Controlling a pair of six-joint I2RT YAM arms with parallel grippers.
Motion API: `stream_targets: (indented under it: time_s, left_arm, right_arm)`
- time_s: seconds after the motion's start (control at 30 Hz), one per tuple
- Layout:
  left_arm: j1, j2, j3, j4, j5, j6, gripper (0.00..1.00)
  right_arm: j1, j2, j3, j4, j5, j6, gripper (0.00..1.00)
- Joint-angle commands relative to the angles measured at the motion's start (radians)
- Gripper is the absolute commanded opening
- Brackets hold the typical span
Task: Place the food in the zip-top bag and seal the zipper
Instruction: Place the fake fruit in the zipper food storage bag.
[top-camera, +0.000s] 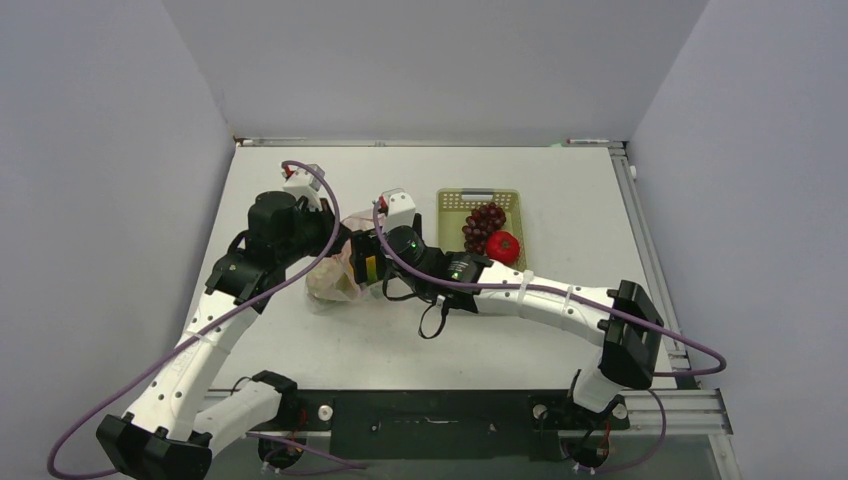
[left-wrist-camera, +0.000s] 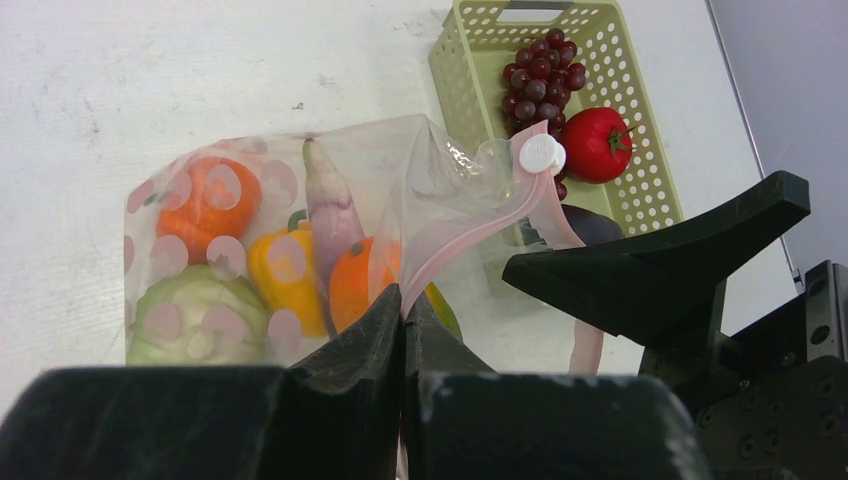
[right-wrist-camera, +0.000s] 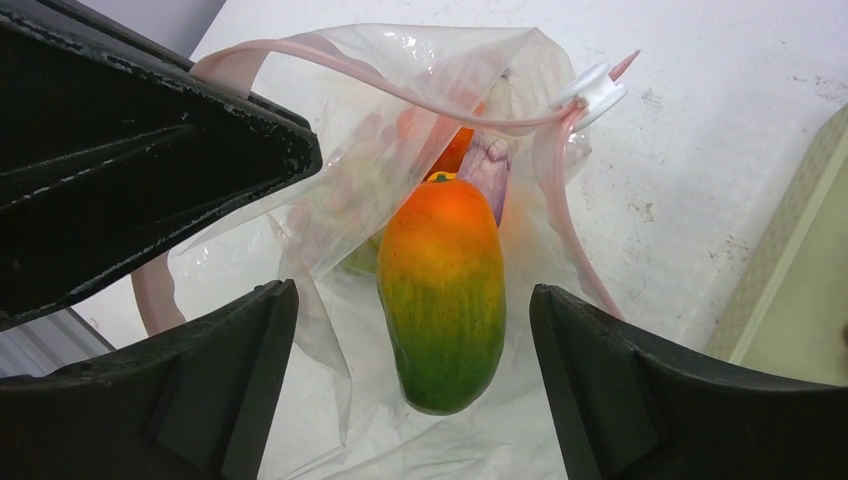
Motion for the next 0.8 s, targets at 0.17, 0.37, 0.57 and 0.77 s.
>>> stream_targets:
  time_s: [0.17,0.37,0.57,0.77]
  left_arm:
    - [0.005,-0.014,0.011,0.047,0.003,0.011,0.00]
    - [0.005,-0.010,0.011,0.047,0.004,0.010,0.00]
    - [0.003,-0.007,0.009,0.047,0.001,0.010,0.00]
    - [0.002,-0.004,0.009,0.047,-0.003,0.011,0.00]
  right_arm:
    - [0.003,-0.084,0.043,0.012,0.022,-0.030,0.90]
    - [0.002,-0.160,0.030,-0.009,0.073,-0.058,0.90]
    - [-0.006,-0.233,0.018,-0.046,0.158,-0.096,0.89]
    - [-0.070,-0.316,-0.035,-0.090,0.211,-0.097,0.89]
